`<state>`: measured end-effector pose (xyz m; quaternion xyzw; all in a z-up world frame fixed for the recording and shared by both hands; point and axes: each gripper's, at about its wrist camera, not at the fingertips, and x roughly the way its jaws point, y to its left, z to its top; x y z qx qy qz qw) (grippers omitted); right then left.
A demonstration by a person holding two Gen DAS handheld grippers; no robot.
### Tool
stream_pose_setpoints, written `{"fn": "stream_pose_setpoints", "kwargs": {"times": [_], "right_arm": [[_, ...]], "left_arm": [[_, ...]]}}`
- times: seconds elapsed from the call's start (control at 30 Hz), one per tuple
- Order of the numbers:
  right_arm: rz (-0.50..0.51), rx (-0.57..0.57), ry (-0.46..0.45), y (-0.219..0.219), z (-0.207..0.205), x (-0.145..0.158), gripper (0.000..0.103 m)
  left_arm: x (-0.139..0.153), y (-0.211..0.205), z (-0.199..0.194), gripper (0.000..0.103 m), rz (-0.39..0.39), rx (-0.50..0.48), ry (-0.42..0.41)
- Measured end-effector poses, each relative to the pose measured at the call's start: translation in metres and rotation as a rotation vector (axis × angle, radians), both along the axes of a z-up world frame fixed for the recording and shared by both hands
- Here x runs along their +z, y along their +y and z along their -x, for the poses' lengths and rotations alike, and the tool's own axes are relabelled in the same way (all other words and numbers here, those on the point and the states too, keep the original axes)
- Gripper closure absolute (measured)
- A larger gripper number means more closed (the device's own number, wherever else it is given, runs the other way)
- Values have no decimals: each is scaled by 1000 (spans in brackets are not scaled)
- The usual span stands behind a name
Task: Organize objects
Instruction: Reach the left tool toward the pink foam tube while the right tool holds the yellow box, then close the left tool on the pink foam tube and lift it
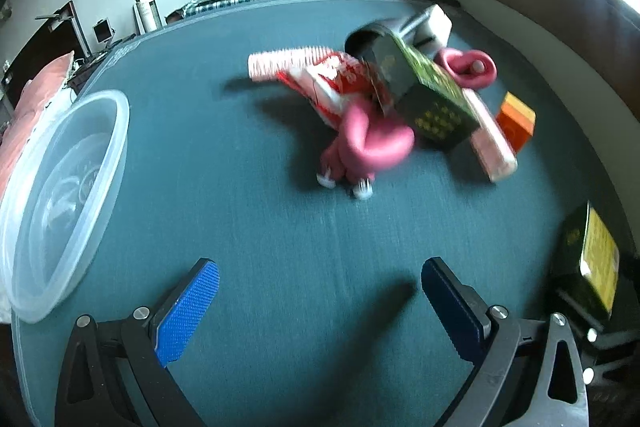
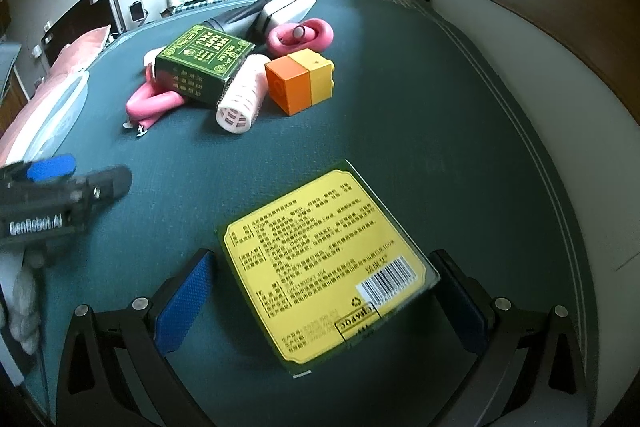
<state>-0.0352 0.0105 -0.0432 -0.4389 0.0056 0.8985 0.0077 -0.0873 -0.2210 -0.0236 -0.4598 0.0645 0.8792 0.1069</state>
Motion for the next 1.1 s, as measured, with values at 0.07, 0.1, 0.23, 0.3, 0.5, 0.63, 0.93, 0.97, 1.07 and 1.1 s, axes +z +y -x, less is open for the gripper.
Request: {"fn": "stream_pose_setpoints", "kwargs": {"times": [0.07,0.1,0.23,0.3,0.5,0.63,0.93,0.97,1.07,1.1], "right_arm": [[-2,4,6,0,0,0,3],[-8,1,12,0,0,1,5],[-10,1,27,0,-1,2,13],[-8,2,30,1,-2,2,13],[-10,5,34,0,-2,1,13],[-11,6,35,0,-3,1,13],[-10,7,36,0,-4,1,13],[-10,7,36,0,-4,1,13],[-10,8,36,0,-4,1,13],[-10,8,36,0,-4,1,13]], "left_arm": [[3,0,6,0,-1,3,13],[4,1,9,0,-2,4,18],[5,4,18,1,-5,5,29],[6,6,23,1,-7,4,36],[8,15,36,2,5,-13,62],[4,22,49,12,0,-24,35],[2,29,49,39,-16,-69,44],[3,28,47,49,-18,-70,52],[4,25,44,50,-27,-67,52],[4,23,42,50,-31,-65,50]]}}
